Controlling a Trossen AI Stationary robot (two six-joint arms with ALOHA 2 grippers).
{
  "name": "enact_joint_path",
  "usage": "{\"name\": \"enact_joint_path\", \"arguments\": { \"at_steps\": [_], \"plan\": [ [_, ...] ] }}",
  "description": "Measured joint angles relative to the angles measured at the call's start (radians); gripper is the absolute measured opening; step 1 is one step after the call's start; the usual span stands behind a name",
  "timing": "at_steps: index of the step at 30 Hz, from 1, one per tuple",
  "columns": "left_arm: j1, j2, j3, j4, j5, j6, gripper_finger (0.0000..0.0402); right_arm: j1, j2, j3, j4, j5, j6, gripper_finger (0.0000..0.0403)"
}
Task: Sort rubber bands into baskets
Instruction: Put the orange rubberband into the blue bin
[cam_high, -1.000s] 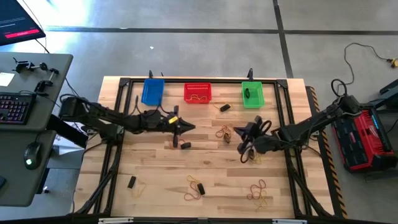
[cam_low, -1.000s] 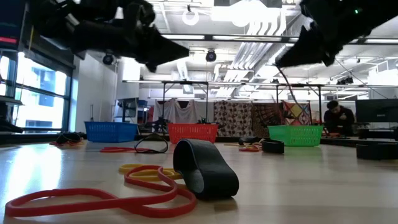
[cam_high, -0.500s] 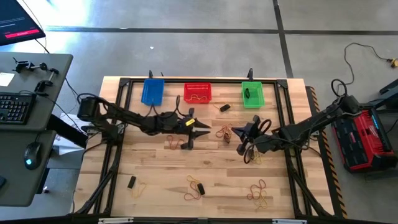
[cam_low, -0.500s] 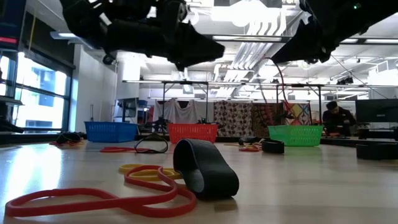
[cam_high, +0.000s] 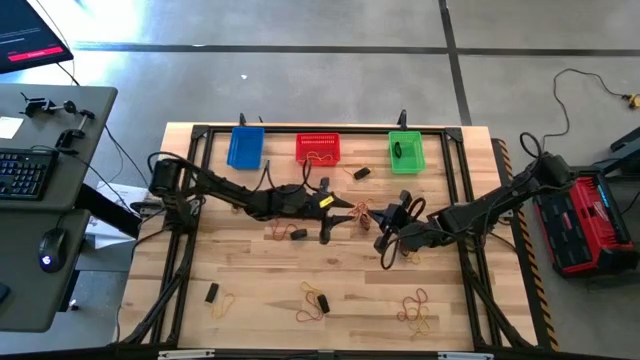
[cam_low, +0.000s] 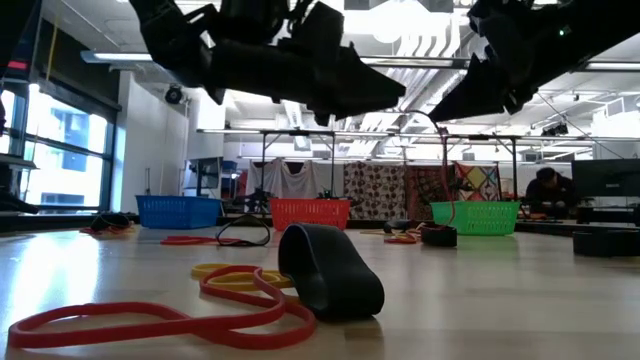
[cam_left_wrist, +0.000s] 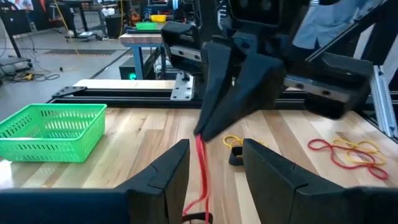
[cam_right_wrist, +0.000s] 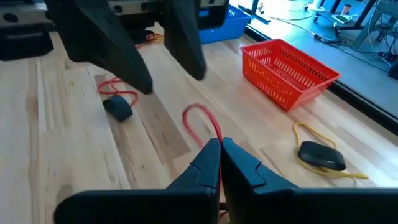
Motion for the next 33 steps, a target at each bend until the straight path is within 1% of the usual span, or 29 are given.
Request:
{"name": "enact_joint_path", "arguments": {
  "at_steps": [7, 11, 19, 24, 28, 33],
  "plan": [
    [0.000, -0.001, 0.031, -0.074, -0.002, 0.000, 0.0145, 0.000, 0.037, 0.000, 0.087, -0.005, -0.052, 0.0000],
    [0.000, -0.002, 0.044, -0.119, -0.002, 0.000, 0.0145, 0.000, 0.042, 0.000, 0.138, -0.026, -0.090, 0.0000],
    [-0.001, -0.002, 0.044, -0.132, 0.054, 0.019, 0.0145, 0.000, 0.042, 0.000, 0.174, -0.037, -0.113, 0.0000],
    [-0.001, -0.002, 0.044, -0.134, 0.055, 0.026, 0.0141, 0.000, 0.042, 0.000, 0.178, -0.038, -0.113, 0.0000],
    [-0.001, -0.002, 0.044, -0.135, 0.055, 0.027, 0.0110, 0.000, 0.042, 0.000, 0.179, -0.046, -0.113, 0.0000],
    [-0.001, -0.002, 0.044, -0.122, 0.085, 0.027, 0.0040, 0.000, 0.042, 0.000, 0.177, -0.046, -0.113, 0.0000]
  ]
}}
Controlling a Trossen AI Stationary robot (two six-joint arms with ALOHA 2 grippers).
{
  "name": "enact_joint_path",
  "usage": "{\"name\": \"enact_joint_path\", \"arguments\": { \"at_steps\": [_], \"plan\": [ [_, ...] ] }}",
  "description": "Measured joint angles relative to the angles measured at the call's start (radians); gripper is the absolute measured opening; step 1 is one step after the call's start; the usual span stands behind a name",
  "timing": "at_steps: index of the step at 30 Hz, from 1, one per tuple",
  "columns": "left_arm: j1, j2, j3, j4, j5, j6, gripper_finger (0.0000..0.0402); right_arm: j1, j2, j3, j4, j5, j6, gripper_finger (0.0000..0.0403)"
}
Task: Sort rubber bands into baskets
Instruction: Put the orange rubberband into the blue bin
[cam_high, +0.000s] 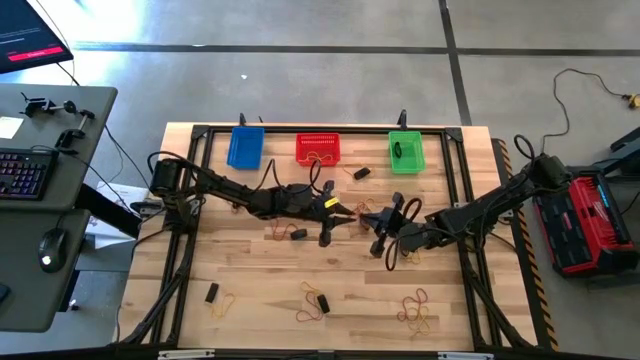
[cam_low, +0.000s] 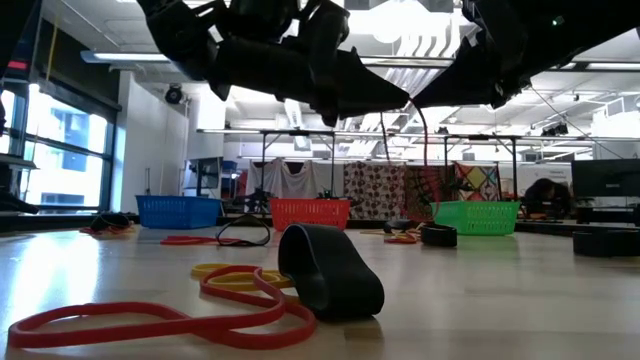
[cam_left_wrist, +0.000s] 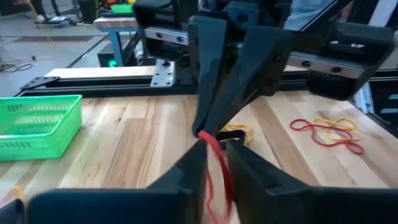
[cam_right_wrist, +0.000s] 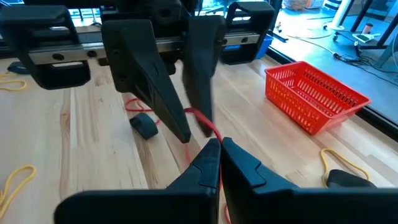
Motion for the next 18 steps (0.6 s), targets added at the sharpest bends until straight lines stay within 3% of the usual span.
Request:
{"name": "enact_joint_path", "arguments": {
  "at_steps": [3, 9, 18],
  "plan": [
    [0.000, 0.000, 0.000, -0.002, 0.001, 0.000, 0.0007, 0.000, 0.000, 0.000, 0.000, -0.009, 0.000, 0.0000],
    [0.018, 0.000, -0.001, -0.013, -0.007, 0.018, 0.0003, -0.002, 0.000, 0.000, 0.026, -0.010, 0.000, 0.0009],
    [0.035, -0.001, -0.001, -0.025, -0.005, 0.008, 0.0001, -0.002, 0.000, 0.000, 0.027, -0.010, -0.018, 0.0100]
  ]
}}
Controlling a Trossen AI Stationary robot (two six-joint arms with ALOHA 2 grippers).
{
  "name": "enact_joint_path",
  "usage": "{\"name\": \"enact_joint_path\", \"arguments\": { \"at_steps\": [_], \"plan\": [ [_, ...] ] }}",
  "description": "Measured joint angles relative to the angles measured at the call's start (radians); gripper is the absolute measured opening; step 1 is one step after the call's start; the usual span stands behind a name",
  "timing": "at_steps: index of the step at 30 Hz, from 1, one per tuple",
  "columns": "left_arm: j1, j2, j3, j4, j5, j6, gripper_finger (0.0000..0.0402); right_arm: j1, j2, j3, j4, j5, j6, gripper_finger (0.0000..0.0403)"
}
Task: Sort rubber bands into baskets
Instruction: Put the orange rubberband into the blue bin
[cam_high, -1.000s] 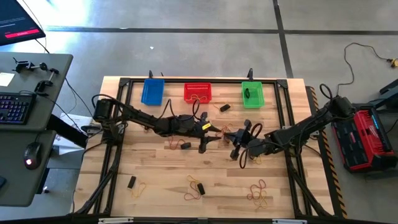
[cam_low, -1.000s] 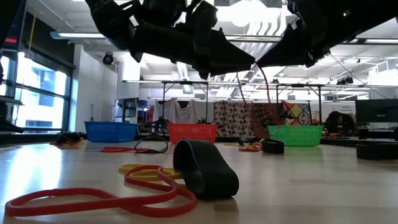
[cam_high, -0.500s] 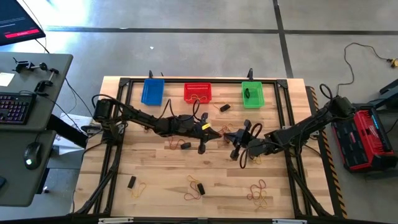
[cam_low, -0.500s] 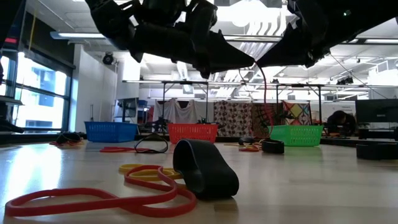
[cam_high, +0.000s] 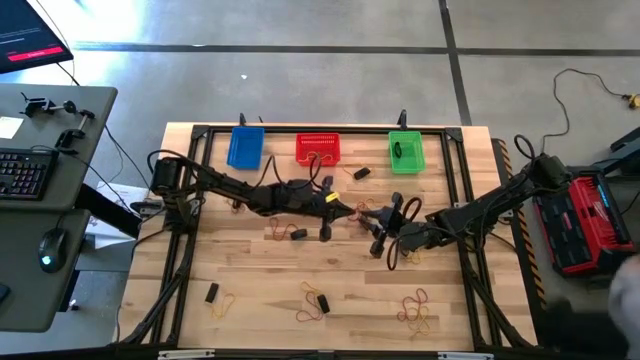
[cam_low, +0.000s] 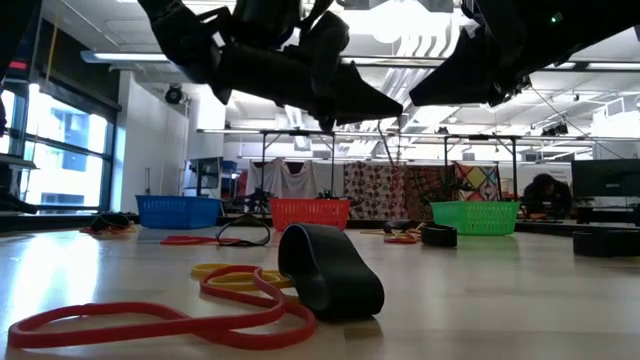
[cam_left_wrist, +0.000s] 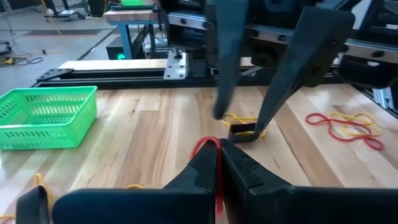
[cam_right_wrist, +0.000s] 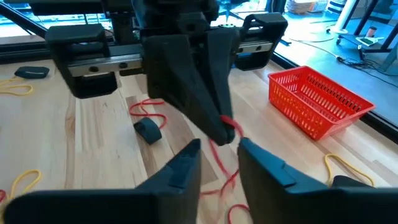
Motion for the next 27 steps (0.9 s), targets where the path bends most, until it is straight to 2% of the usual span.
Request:
{"name": "enact_joint_path", "arguments": {
  "at_steps": [6, 13, 18, 27],
  "plan": [
    [-0.005, -0.009, -0.003, -0.045, 0.002, 0.051, 0.0001, 0.000, 0.000, 0.000, -0.001, -0.049, 0.000, 0.0145],
    [-0.005, -0.117, -0.085, -0.069, 0.001, 0.052, 0.0001, 0.000, 0.000, 0.001, -0.021, -0.051, 0.000, 0.0142],
    [-0.005, -0.232, -0.162, -0.074, -0.078, 0.052, 0.0001, -0.002, -0.001, 0.001, -0.027, -0.058, 0.001, 0.0128],
    [-0.011, -0.441, -0.324, -0.114, -0.279, 0.008, 0.0000, -0.002, 0.000, 0.001, 0.013, -0.058, 0.001, 0.0117]
  ]
}}
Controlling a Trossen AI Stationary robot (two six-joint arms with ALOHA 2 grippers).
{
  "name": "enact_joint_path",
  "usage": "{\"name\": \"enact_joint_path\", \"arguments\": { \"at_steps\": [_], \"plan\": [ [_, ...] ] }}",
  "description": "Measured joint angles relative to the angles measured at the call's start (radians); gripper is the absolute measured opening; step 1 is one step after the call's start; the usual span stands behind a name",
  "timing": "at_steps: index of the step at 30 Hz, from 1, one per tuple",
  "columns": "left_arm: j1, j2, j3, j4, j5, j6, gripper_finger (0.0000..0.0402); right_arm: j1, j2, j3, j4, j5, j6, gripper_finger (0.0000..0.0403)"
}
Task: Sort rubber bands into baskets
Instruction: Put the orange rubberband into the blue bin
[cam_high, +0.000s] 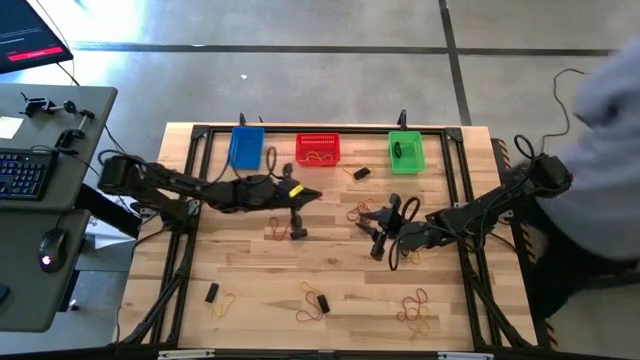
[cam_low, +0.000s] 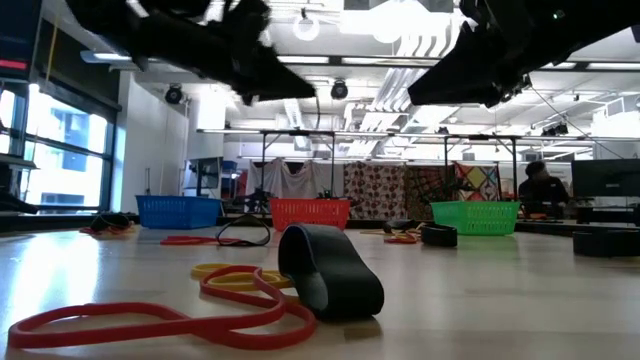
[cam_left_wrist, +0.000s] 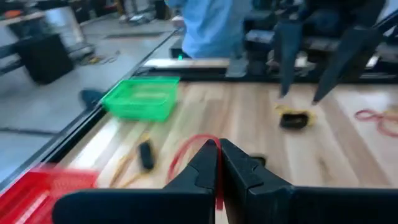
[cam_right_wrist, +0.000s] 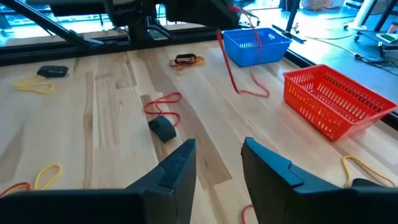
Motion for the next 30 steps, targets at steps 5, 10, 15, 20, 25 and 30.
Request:
{"name": "enact_joint_path", "arguments": {
  "at_steps": [5, 10, 15, 20, 25, 30],
  "plan": [
    [0.019, -0.116, -0.063, -0.052, -0.134, -0.038, 0.0000, 0.000, 0.007, 0.000, 0.008, 0.003, 0.002, 0.0117],
    [0.044, -0.222, -0.098, -0.129, -0.202, -0.065, 0.0000, -0.005, 0.037, 0.000, 0.016, 0.004, 0.002, 0.0117],
    [0.049, -0.303, -0.106, -0.253, -0.319, -0.073, 0.0000, -0.005, 0.088, 0.000, 0.052, 0.002, 0.001, 0.0117],
    [0.056, -0.367, -0.105, -0.354, -0.459, -0.110, 0.0000, -0.005, 0.136, 0.000, 0.079, 0.001, -0.001, 0.0117],
    [0.089, -0.424, -0.105, -0.482, -0.557, -0.175, 0.0000, -0.005, 0.151, 0.000, 0.095, 0.001, 0.000, 0.0117],
    [0.143, -0.460, -0.105, -0.580, -0.669, -0.237, 0.0000, -0.005, 0.151, 0.000, 0.100, 0.001, -0.008, 0.0117]
  ]
}}
